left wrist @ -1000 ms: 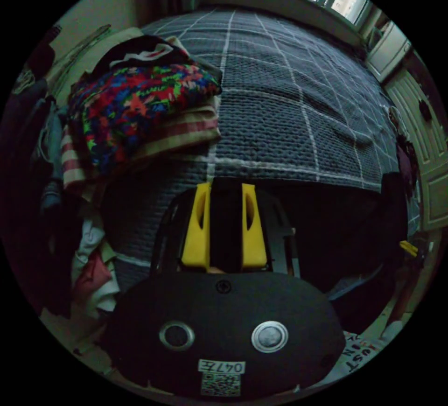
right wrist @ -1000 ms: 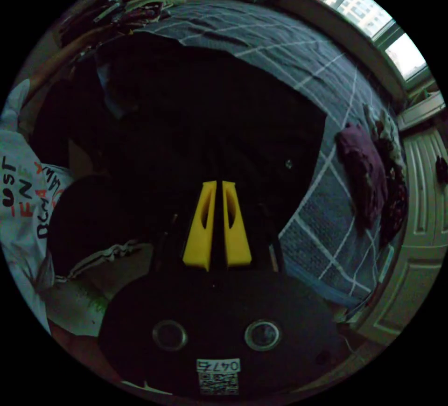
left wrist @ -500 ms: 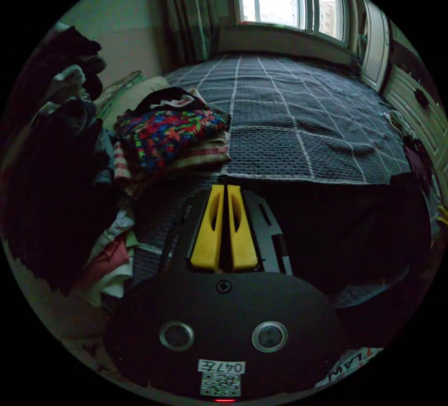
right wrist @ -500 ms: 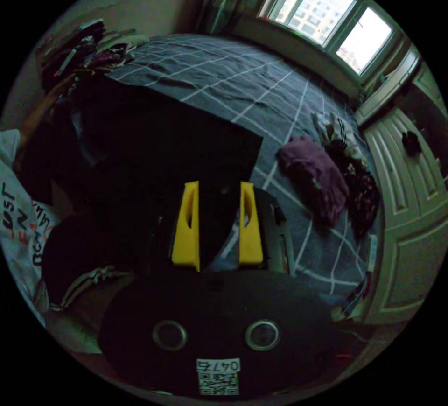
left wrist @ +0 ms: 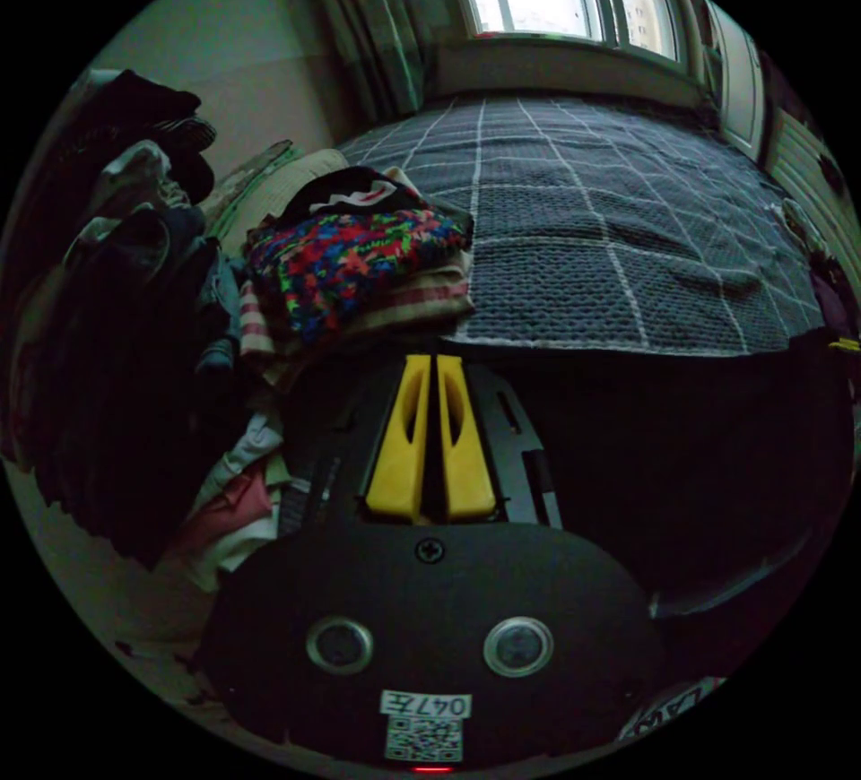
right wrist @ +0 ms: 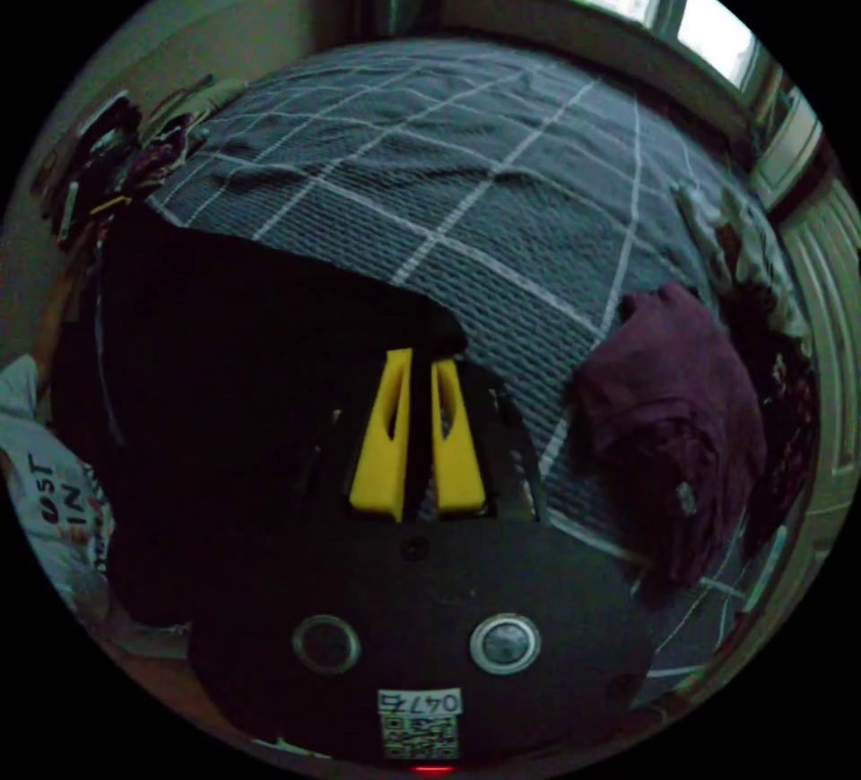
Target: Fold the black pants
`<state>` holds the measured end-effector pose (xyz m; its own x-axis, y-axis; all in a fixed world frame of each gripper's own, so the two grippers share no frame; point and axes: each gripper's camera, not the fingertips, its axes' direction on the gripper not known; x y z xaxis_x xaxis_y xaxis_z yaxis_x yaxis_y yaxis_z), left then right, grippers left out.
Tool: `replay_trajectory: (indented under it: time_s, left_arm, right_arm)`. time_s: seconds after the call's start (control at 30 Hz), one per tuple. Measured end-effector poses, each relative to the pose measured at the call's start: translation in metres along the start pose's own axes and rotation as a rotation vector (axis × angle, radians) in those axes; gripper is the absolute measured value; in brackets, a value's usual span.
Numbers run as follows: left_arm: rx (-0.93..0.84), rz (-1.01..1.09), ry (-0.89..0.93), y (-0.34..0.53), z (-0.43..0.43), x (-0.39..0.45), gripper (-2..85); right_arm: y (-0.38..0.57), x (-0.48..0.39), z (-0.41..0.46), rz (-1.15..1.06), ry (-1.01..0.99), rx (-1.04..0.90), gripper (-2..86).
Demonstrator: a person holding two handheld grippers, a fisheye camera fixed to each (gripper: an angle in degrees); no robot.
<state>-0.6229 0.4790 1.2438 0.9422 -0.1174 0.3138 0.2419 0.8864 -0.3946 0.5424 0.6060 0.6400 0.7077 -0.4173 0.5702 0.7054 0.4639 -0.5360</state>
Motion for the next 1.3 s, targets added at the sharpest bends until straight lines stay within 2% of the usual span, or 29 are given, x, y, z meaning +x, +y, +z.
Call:
replay_trajectory:
  time_s: [0.13,0.23,0.33,0.47,0.73,0.83,0.93,1.0,1.07,1.13,1.2,1.3]
  left_arm:
    - [0.034,-0.020,-0.003,0.003,-0.006,-0.010,-0.7]
    - [0.071,-0.060,-0.046,0.003,-0.012,-0.020,-0.7]
    - [0.079,-0.122,-0.007,0.004,-0.011,-0.034,-0.8]
    - [0.075,-0.083,-0.039,0.003,-0.008,-0.035,-0.6]
    - [-0.008,0.006,-0.030,0.001,0.023,-0.041,3.9]
    - [0.013,-0.055,-0.007,0.006,0.018,-0.063,5.5]
    - [0.054,-0.139,0.015,0.016,0.003,-0.089,3.7]
    - [0.079,-0.161,-0.022,0.024,-0.013,-0.102,2.9]
    - [0.108,-0.172,-0.066,0.032,-0.033,-0.107,2.6]
    - [0.159,-0.150,-0.061,0.042,-0.058,-0.109,2.4]
    - [0.160,-0.032,0.095,0.054,-0.084,-0.105,4.2]
    - [0.059,0.131,0.333,0.072,-0.106,-0.098,9.1]
  right_arm:
    - [-0.013,-0.009,-0.010,-0.096,0.104,0.055,1.1]
    - [-0.035,0.002,-0.016,-0.060,0.128,0.092,0.9]
    - [-0.059,0.020,-0.021,0.011,0.143,0.139,0.9]
    - [-0.089,0.037,-0.021,0.056,0.147,0.214,0.8]
    - [-0.126,0.033,0.049,0.068,0.207,0.053,1.9]
    - [-0.126,0.019,0.060,0.074,0.279,0.060,5.8]
    - [-0.120,0.014,0.045,0.154,0.344,0.085,10.5]
    - [-0.110,0.014,0.024,0.264,0.374,0.115,10.3]
    - [-0.084,-0.006,-0.014,0.361,0.491,0.222,7.9]
    - [-0.068,-0.040,-0.039,0.290,0.547,0.320,6.2]
    - [-0.055,-0.083,-0.058,0.152,0.532,0.369,5.0]
    - [-0.032,-0.162,-0.075,-0.092,0.371,0.402,4.8]
